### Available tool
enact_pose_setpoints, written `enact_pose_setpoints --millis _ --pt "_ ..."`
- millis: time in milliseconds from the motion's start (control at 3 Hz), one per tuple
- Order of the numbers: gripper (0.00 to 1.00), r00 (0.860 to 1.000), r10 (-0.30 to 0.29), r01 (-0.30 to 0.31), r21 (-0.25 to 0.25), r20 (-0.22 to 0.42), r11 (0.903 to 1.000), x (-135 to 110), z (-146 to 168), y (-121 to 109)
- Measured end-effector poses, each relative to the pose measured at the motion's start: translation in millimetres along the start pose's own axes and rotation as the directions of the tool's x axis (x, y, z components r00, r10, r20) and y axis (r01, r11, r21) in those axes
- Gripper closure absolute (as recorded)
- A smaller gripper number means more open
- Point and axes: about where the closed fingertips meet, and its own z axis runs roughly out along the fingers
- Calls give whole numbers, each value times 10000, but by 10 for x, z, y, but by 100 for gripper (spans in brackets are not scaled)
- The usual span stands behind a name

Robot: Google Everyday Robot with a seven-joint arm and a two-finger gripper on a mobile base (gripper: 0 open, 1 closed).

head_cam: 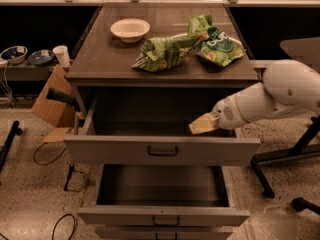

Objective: Close top drawer

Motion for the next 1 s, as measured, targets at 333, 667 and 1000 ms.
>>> enact_pose_setpoints --millis 333,667,1000 --pt "100 10000 65 -63 493 -19 9988 457 -351 -42" --pt "100 9952 617 -553 837 -757 9950 829 -268 -131" --pt "100 9747 1386 -1170 1278 -1755 9849 1125 -90 -321"
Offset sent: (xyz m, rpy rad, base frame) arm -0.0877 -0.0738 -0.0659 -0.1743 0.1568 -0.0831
